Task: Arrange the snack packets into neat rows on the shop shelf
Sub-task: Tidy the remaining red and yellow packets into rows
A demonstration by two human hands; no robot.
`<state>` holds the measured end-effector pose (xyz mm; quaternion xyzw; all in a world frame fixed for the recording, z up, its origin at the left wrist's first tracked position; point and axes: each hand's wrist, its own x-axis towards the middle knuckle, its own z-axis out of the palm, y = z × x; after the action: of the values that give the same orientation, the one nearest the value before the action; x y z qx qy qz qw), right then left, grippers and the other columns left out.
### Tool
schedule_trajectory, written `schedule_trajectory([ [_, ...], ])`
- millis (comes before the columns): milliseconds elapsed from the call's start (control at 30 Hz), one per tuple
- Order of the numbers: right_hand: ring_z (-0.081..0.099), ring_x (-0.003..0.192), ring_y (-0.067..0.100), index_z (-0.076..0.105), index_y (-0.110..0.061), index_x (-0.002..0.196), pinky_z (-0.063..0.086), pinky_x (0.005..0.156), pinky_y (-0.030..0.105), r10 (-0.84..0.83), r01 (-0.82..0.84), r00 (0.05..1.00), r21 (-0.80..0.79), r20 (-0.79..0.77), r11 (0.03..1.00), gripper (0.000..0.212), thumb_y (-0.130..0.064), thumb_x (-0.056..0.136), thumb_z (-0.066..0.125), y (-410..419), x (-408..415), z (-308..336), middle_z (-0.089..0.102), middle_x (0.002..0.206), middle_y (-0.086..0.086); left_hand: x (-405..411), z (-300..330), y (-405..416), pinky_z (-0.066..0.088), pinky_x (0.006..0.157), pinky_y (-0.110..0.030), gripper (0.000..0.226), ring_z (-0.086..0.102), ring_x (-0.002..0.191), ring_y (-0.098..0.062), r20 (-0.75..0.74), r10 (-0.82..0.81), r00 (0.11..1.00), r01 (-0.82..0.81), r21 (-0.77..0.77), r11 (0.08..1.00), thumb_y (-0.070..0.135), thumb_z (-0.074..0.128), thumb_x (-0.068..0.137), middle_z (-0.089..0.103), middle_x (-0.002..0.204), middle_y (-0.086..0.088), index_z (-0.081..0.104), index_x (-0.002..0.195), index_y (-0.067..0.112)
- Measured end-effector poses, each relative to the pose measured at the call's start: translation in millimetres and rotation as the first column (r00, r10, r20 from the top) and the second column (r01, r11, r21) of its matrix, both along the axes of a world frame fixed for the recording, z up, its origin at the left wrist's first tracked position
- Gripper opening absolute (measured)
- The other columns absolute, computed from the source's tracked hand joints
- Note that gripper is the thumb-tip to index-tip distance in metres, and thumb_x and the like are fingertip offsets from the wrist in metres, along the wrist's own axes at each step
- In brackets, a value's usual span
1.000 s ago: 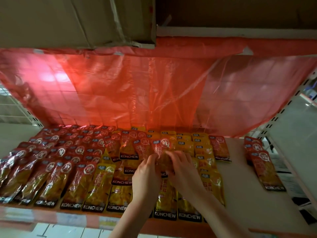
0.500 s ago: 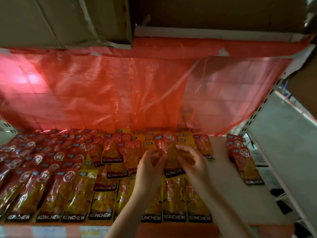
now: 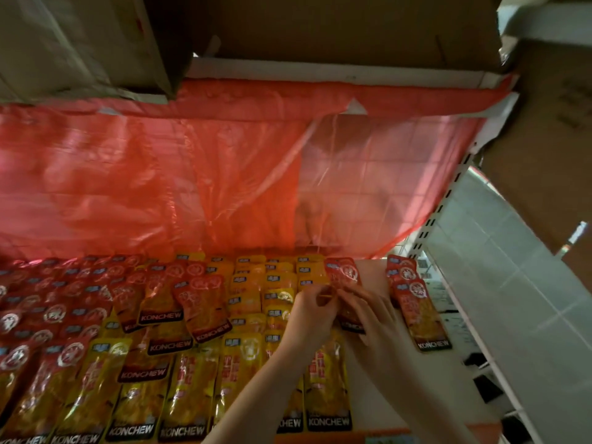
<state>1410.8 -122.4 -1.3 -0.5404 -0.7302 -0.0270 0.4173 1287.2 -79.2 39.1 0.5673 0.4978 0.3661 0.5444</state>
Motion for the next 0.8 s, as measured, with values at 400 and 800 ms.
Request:
schedule_trajectory([
  [400,0.059,0.106,0.026,0.063,-0.005,0.117,0.051,0.089,0.042,-0.142,0.145,0.989,-0.205,0.027,0.968,0.032,-0.011,0.086,0.055,49,35,-24,0.062,0.116,0.009,-21,-1,-12,0.053,0.07,-0.025,0.028,0.066,0.079,-0.011,-0.147,-0.001,0.989,0.014,0.086,0.996,0.01,0.044,0.096,0.069,0.088,0.005,0.06,0.087,0.031],
  [800,0.039,0.127,0.016,0.053,-0.01,0.131,0.036,0.106,0.033,-0.091,0.111,0.993,-0.396,0.068,0.911,0.045,-0.008,0.087,0.059,46,29,-37,0.044,0.135,0.0,-48,-3,-25,0.044,0.054,-0.014,0.026,0.064,0.073,-0.009,-0.111,0.051,0.993,-0.045,0.05,0.998,0.003,0.042,0.095,0.07,0.084,0.001,0.063,0.091,0.019],
])
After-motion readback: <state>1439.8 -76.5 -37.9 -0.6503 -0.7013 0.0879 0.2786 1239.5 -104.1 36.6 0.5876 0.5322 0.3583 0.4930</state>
